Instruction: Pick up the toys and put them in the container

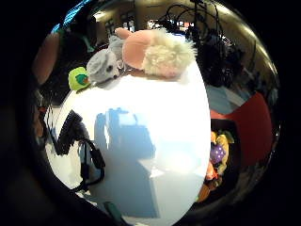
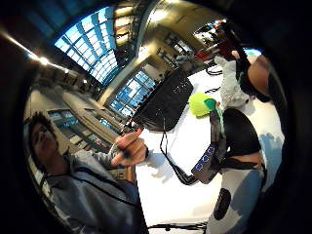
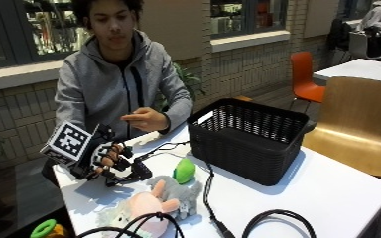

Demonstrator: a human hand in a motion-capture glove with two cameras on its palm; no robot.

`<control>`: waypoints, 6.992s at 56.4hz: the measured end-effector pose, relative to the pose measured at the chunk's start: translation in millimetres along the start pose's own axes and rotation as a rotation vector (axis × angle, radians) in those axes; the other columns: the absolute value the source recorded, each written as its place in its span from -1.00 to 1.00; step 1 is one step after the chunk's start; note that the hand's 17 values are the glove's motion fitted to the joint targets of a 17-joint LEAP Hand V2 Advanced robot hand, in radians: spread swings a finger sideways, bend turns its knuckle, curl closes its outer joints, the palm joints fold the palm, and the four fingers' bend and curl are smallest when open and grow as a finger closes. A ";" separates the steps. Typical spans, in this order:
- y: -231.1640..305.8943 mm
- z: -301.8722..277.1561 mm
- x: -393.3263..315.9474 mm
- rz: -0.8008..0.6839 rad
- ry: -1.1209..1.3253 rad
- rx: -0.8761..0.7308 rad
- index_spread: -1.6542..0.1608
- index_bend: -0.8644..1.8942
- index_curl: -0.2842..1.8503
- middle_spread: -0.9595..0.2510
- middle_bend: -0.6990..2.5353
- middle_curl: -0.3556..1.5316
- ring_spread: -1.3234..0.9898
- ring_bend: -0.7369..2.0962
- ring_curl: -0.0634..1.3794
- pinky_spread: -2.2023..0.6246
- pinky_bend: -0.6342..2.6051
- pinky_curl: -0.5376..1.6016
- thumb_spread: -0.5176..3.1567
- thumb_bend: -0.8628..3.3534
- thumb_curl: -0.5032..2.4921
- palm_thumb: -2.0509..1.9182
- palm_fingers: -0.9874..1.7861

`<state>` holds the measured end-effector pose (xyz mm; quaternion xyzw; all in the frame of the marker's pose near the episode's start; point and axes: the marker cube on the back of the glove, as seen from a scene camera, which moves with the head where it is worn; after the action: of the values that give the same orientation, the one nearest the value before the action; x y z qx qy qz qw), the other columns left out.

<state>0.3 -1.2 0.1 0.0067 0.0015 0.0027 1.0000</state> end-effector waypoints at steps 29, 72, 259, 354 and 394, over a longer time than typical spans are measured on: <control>2.4 -5.0 1.6 0.043 0.050 0.010 0.65 -0.15 -0.49 0.50 -0.19 -0.39 -0.09 -0.11 -0.62 0.49 -0.46 -0.30 0.14 -0.37 -0.54 0.17 0.24; -144.3 35.3 119.7 0.319 0.267 -0.597 0.53 -0.31 -0.58 0.60 -0.41 -0.35 0.00 -0.32 -0.63 0.54 -0.14 -0.13 -0.01 -0.45 -0.49 0.14 -0.55; -171.8 142.3 31.2 0.482 0.461 -0.531 0.50 -0.22 -0.58 0.52 -0.43 -0.33 -0.06 0.18 -0.17 0.33 0.26 -0.07 0.16 -0.48 -0.36 0.40 0.16; -240.2 93.0 -136.2 0.035 0.513 -0.543 0.48 -0.21 -0.31 0.58 -0.47 -0.21 0.05 -0.28 -0.32 0.57 0.06 -0.19 0.07 -0.59 -0.29 0.26 -0.30; -126.7 145.9 -39.8 0.134 0.454 -0.777 0.55 0.31 -0.11 0.64 -0.52 -0.39 0.07 -0.43 -0.56 0.57 -0.18 -0.26 -0.01 -0.56 -0.38 0.25 -0.36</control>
<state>-38.4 -130.0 144.4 -0.3696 0.2193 0.0691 0.9003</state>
